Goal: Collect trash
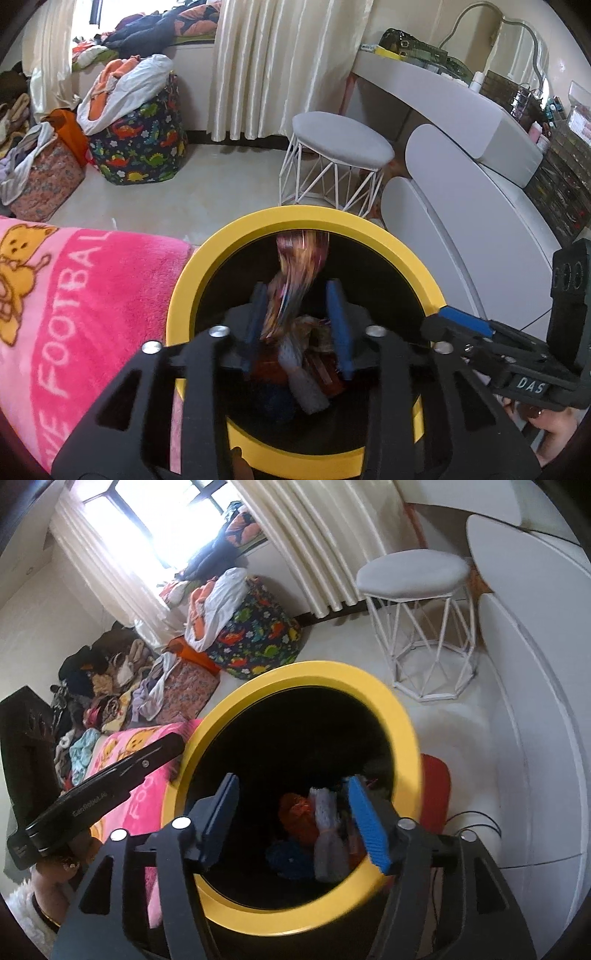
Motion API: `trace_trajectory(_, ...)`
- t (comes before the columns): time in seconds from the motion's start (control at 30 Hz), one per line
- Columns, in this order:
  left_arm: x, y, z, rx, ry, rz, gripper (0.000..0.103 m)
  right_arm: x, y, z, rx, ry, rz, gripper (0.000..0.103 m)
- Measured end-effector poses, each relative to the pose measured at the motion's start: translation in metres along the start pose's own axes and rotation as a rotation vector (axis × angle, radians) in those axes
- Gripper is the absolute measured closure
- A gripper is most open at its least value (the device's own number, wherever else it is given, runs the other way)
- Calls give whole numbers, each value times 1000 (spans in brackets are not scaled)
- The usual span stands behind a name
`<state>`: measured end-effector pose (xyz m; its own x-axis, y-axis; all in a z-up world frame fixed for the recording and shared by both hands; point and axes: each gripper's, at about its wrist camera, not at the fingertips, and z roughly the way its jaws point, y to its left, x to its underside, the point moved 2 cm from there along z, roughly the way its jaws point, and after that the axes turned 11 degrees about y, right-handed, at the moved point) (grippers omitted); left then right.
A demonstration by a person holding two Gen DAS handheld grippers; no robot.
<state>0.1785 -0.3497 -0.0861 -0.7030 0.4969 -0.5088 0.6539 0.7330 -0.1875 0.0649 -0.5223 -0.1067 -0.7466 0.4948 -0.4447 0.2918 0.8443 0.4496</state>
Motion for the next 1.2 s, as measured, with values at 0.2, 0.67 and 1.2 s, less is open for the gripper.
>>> trace_trajectory(0.2, 4, 1, -11, -14, -21, -12, 43, 4, -4, -16, 60, -34, -1, 28)
trace_trajectory(0.67, 36, 33, -78, -95, -149, -95, 11, 23, 39, -45, 103, -155, -113, 7)
trace_trajectory(1.2, 96, 82, -152, -250, -252, -207, 11, 55, 112, -48, 61, -233, -183, 6)
